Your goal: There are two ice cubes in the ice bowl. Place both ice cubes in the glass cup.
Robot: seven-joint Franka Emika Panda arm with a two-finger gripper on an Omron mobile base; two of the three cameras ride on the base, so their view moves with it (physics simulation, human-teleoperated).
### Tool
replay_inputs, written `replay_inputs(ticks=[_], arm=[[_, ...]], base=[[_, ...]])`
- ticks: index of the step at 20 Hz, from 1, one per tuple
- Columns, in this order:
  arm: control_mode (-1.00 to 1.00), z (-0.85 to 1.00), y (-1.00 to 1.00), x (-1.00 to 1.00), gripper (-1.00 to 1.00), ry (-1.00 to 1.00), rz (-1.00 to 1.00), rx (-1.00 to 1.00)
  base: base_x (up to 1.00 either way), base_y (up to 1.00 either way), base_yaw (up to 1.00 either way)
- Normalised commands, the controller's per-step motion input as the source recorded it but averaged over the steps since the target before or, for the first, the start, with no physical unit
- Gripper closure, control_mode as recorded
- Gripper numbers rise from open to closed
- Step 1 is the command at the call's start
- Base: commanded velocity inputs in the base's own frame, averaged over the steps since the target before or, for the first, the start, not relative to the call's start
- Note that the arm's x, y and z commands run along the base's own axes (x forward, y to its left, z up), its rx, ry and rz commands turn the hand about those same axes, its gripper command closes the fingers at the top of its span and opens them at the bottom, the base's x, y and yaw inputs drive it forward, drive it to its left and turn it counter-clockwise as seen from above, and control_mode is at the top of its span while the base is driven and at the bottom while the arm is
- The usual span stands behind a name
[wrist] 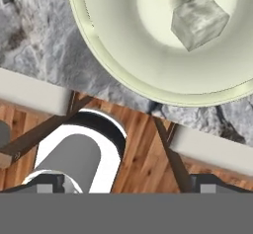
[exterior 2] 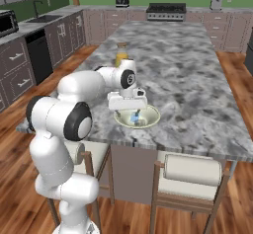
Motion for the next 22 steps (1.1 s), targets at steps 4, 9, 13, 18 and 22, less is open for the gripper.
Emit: replay_inputs(ticks=[4, 9, 13, 18, 22], arm=[[-1.0, -0.33, -0.29, 0.37, -1.0, 0.0, 0.04, 0.0], [-1.0, -0.39, -0.27, 0.19, -1.0, 0.0, 0.04, 0.0], [-1.0, -0.1, 0.0, 0.01, -1.0, -0.17, 0.03, 0.01], [-1.0, -0.01, 0.0, 0.0, -1.0, -0.06, 0.01, 0.01], [-1.0, 0.0, 0.0, 0.04, -1.0, 0.0, 0.0, 0.0]], base=[[0.0, 0.0, 0.0], [0.0, 0.0, 0.0], [0.0, 0.0, 0.0], [0.0, 0.0, 0.0], [0.0, 0.0, 0.0]])
